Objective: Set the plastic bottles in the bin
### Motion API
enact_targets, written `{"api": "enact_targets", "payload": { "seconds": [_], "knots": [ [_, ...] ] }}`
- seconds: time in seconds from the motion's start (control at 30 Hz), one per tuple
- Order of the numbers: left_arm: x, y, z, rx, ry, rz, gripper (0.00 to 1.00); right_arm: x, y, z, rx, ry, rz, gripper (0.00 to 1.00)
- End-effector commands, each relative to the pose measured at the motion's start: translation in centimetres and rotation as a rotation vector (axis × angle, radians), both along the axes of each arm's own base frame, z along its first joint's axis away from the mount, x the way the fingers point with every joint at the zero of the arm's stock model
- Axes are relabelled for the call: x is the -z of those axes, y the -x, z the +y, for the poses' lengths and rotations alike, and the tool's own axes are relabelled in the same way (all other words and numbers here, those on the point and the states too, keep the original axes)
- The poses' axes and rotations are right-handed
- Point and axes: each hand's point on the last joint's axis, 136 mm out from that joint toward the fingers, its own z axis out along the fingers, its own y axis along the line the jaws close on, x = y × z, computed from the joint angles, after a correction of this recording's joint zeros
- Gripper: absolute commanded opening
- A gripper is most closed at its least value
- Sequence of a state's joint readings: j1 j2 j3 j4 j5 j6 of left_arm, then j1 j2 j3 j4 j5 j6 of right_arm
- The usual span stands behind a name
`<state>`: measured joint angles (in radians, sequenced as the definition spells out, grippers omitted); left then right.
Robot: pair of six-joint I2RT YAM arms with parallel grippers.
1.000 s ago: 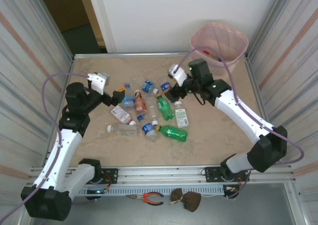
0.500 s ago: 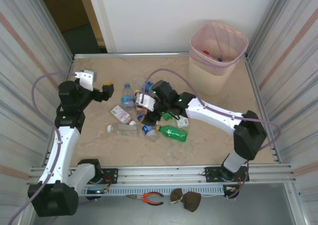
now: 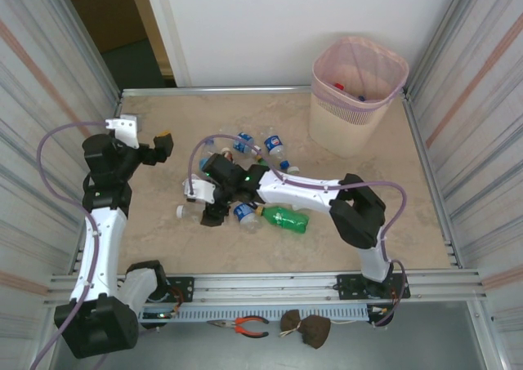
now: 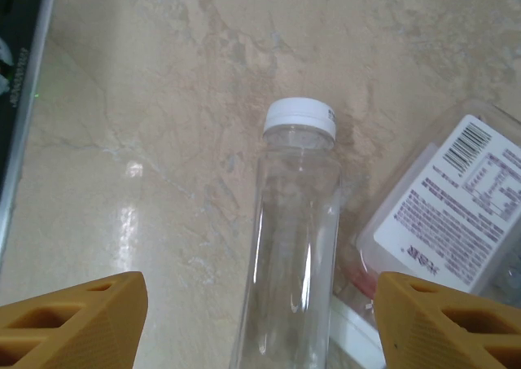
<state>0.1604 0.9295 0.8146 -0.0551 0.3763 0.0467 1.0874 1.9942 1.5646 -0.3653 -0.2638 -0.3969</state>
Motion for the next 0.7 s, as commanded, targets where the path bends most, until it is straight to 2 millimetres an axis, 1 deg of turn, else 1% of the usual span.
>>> {"api": "enact_targets", "payload": {
  "seconds": [0.0,0.1,0.2,0.37,0.5,0.67],
  "knots": [
    [-0.9,0.1,0.0,0.006,0.015,-0.022,0.99,0.8,-0.8,1.4,0.036,0.005,0.01,0.72],
    [-1.0,0.3,0.0,0.002,0.014,-0.026,0.99,2.3,-1.1,1.7,0.047,0.043,0.01,0.7],
    [-0.9,0.3,0.0,0.005,0.015,-0.026,0.99,3.8,-1.2,1.5,0.052,0.072,0.016,0.67],
    [-1.1,0.3,-0.3,0.017,0.018,-0.029,0.99,5.8,-0.7,1.1,0.049,0.11,0.031,0.62],
    [-1.2,0.4,-0.4,0.025,0.023,-0.034,0.99,6.7,-0.6,1.0,0.052,0.129,0.034,0.57],
    [-1.2,0.4,-0.4,0.024,0.023,-0.034,0.99,6.9,-0.6,0.8,0.054,0.138,0.033,0.5]
  ]
}}
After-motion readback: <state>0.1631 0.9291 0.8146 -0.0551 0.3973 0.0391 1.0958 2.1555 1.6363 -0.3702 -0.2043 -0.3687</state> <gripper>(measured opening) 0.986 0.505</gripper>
